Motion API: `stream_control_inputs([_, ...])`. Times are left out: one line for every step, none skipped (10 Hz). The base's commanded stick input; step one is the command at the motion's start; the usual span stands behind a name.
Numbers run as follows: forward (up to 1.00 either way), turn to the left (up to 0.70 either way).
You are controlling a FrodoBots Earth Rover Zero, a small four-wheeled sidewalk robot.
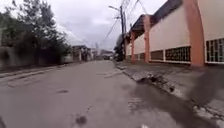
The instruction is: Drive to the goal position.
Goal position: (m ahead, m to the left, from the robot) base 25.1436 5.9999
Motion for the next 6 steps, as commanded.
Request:
stream_control_inputs([1.00,0.00])
stream_control_inputs([1.00,0.00])
stream_control_inputs([1.00,0.00])
stream_control_inputs([1.00,0.00])
stream_control_inputs([1.00,0.00])
stream_control_inputs([1.00,0.00])
